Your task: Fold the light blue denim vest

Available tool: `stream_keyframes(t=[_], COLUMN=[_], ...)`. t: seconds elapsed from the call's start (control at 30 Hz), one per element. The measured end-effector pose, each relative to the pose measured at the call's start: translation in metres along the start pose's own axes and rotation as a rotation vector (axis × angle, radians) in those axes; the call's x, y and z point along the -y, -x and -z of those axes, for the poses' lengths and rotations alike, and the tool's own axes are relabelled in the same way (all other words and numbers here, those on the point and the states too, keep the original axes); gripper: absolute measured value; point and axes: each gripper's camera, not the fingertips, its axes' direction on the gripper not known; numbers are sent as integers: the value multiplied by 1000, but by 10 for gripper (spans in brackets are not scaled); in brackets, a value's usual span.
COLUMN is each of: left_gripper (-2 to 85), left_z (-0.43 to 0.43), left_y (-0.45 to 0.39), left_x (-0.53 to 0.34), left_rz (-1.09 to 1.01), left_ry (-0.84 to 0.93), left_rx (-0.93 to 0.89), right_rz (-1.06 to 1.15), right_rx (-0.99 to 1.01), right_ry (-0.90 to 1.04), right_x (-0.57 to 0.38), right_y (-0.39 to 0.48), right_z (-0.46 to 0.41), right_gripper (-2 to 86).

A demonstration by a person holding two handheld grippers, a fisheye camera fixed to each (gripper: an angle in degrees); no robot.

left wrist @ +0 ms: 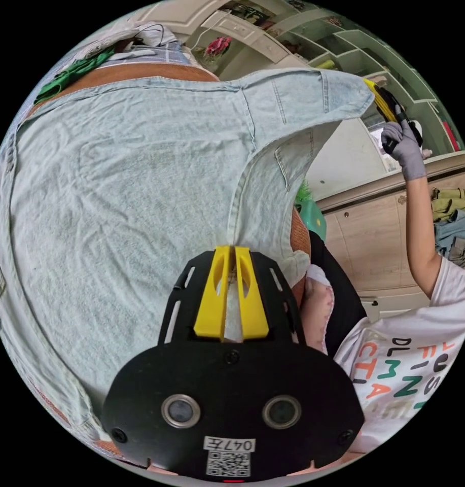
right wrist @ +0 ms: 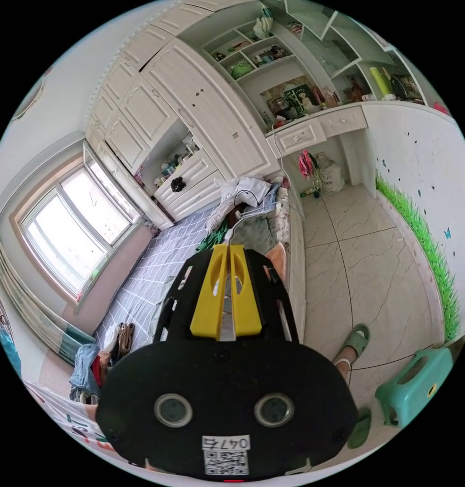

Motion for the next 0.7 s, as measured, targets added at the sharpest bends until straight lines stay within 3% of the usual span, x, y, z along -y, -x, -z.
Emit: stream_keyframes(t=[0.17, 0.33, 0.43, 0.57, 0.63, 0.7], left_gripper=[-8, -9, -9, -7, -2, 8], left_z=[14, 71, 86, 87, 74, 64], left_y=[-26, -71, -83, -62, -32, -11], left_x=[-43, -153, -217, -258, -263, -259], left_rz=[-13, 92, 176, 346, 482, 513], left_ry=[-64, -293, -362, -399, -347, -309], left_rx=[-48, -90, -66, -67, -41, -96], right_rz=[-8, 55, 123, 205, 177, 51], right_rx=[-2, 77, 139, 292, 228, 264], right_ry=[-28, 1, 54, 264, 417, 431], right_x=[24, 74, 101, 102, 91, 82], right_y=[27, 97, 168, 251, 258, 240], right_z=[-4, -66, -155, -345, -418, -445], right_gripper=[-12, -12, -11, 17, 54, 83])
